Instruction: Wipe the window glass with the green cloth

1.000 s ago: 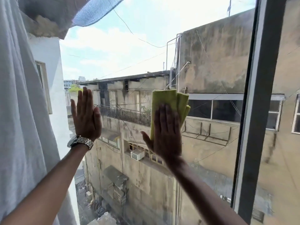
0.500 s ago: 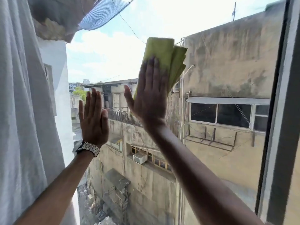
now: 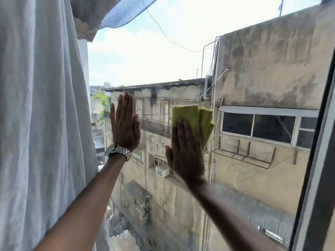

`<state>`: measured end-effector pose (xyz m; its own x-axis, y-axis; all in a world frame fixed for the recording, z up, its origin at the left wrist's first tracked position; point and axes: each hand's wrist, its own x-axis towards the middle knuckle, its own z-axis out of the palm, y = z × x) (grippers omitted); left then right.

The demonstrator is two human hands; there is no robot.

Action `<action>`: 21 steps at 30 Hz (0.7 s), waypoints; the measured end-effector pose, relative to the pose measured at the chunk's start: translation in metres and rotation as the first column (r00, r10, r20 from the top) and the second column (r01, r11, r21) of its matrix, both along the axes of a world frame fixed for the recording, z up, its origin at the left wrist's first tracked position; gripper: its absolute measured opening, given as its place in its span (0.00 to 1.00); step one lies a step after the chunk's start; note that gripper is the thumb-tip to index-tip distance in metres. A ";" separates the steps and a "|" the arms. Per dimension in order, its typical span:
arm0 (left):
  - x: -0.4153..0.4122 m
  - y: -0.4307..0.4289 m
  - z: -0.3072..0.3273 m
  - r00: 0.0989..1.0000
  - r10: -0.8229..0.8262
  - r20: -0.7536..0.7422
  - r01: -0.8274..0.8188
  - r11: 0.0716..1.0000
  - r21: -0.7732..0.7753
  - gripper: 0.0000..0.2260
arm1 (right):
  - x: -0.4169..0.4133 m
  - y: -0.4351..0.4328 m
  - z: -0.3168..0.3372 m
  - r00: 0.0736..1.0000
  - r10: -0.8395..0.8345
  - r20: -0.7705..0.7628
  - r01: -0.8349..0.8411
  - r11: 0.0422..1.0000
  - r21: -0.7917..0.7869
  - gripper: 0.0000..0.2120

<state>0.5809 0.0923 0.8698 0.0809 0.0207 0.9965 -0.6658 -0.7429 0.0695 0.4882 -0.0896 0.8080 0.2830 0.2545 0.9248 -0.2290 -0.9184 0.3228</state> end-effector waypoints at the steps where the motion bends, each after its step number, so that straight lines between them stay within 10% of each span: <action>1: 0.003 0.001 -0.001 1.000 0.003 0.004 -0.003 1.000 0.002 0.25 | 0.005 0.012 0.029 0.999 0.031 0.032 -0.032 0.999 0.030 0.33; 9: 0.019 0.001 -0.003 0.998 0.010 0.055 -0.009 1.000 -0.018 0.25 | 0.043 0.074 0.237 0.964 0.153 0.220 -0.195 0.963 0.188 0.32; 21: -0.002 -0.001 0.001 0.999 0.034 -0.039 -0.034 0.999 0.006 0.26 | -0.041 -0.082 -0.023 1.000 -0.014 0.000 0.014 1.000 -0.002 0.35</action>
<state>0.5793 0.0914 0.8712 0.1193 0.0190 0.9927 -0.6370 -0.7655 0.0912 0.4475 -0.1713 0.7849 0.2865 0.2520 0.9244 -0.2419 -0.9145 0.3243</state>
